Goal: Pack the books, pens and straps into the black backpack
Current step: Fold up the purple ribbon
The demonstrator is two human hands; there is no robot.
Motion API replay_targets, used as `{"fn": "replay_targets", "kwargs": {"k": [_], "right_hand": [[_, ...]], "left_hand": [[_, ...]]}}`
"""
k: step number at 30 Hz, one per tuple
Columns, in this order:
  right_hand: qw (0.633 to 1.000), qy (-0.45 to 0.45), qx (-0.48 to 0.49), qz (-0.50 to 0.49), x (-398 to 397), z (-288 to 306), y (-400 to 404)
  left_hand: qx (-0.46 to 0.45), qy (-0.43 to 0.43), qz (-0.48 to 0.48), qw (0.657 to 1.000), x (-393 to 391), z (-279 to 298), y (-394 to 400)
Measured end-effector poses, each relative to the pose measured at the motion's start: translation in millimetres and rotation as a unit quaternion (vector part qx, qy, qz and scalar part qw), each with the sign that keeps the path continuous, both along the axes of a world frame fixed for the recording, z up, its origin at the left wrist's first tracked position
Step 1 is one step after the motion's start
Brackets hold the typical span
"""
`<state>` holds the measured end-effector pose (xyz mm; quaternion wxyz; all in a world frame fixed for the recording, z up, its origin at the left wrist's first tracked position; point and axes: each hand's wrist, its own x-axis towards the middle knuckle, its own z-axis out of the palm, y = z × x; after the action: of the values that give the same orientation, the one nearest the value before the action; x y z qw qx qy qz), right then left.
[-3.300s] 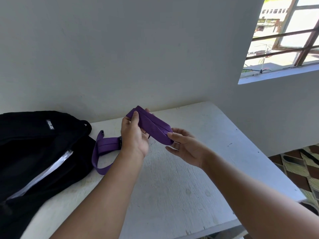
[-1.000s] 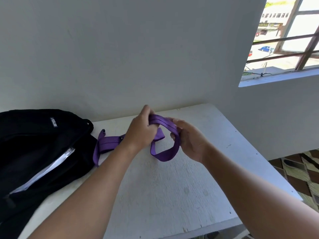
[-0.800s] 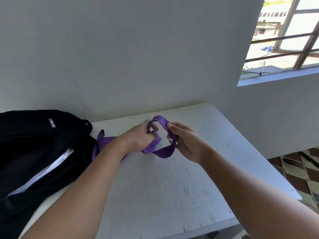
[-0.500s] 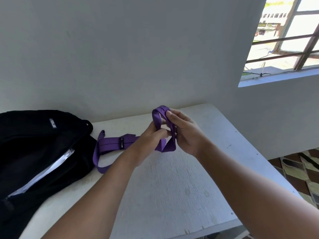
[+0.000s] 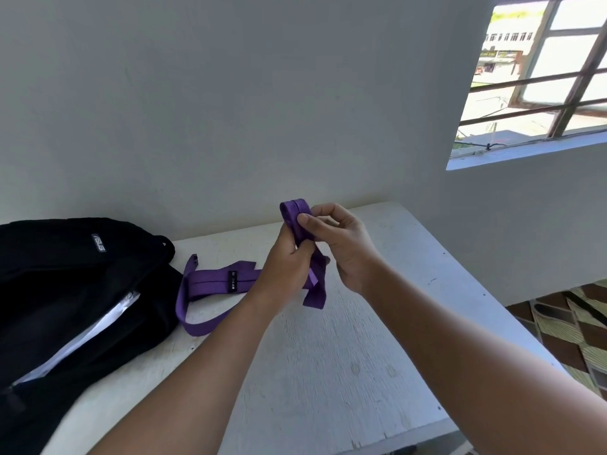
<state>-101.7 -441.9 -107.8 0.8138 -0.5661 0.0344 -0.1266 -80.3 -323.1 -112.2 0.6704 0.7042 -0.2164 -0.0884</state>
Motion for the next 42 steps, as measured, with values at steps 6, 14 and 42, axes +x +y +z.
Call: {"fn": "replay_targets", "kwargs": {"k": [6,14,42], "right_hand": [[0.999,-0.010,0.014,-0.031,1.0,-6.5,-0.1],[0.982,-0.002,0.187,0.034,4.2,-1.6,-14.7],[0.999,0.021,-0.002,0.028,-1.4,-16.3,-29.2]], "left_hand": [[0.102,-0.050,-0.005,0.994,-0.5,-10.0,10.1],[0.257,-0.055,-0.002,0.965,28.2,-14.9,37.6],[0.174,-0.092,0.140,0.970,53.5,-22.3,56.7]]}}
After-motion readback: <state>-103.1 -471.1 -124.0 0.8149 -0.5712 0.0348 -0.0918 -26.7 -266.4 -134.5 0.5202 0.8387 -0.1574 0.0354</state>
